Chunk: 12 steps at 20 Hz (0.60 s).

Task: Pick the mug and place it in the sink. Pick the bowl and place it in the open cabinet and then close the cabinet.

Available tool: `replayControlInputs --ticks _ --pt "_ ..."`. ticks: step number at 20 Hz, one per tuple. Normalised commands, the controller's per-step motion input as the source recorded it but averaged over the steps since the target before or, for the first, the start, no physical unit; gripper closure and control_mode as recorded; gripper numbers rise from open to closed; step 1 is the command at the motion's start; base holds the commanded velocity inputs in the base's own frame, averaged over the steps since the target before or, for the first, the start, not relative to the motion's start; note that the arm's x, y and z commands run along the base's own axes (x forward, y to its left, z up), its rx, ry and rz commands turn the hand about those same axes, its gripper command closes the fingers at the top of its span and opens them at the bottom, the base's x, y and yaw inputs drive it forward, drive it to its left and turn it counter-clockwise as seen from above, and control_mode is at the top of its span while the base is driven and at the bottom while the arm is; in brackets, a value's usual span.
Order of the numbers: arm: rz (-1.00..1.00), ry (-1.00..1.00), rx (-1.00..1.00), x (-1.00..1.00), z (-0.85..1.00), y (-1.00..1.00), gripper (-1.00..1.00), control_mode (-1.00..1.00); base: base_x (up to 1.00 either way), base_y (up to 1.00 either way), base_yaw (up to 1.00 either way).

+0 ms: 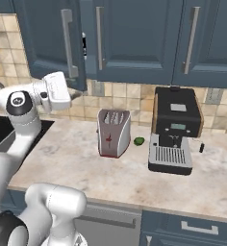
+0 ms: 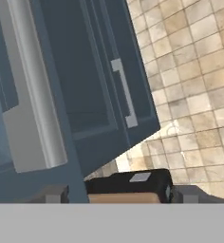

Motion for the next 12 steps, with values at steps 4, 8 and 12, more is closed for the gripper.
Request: replayControlInputs --ticks 4,8,12 --pt "0.31 0.0 0.1 0.88 0.0 -0.39 -1.0 -1.0 0.0 0.0 0.0" --pt "0.38 0.0 0.12 0.83 0.0 -0.51 -1.0 -1.0 0.0 0.0 0.0" --pt "0.38 -0.01 0.1 0.73 0.0 -0.57 -1.0 -1.0 0.0 0.0 0.0"
